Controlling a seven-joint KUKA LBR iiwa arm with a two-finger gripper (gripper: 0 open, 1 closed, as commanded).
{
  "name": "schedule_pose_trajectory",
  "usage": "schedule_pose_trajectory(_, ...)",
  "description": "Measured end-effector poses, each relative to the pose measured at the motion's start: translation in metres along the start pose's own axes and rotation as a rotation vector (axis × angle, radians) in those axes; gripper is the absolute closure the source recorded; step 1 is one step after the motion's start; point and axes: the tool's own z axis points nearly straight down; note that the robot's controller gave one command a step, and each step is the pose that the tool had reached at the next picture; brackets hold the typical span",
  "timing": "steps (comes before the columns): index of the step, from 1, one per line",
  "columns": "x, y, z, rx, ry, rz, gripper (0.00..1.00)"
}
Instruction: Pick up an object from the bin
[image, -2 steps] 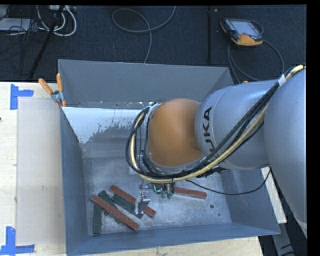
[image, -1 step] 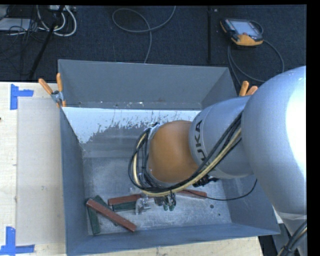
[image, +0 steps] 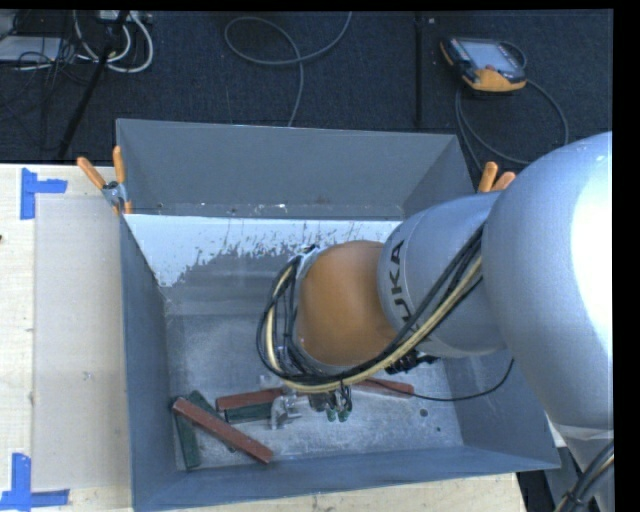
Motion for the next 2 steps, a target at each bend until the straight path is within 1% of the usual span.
schedule_pose_trajectory(1, -0.0559, -0.0070, -0.1308, 0.002, 0.012, -0.111, 1.00)
schedule_pose_trajectory(2, -0.0558, -0.0070, -0.1306, 0.002, 0.013, -0.111, 1.00)
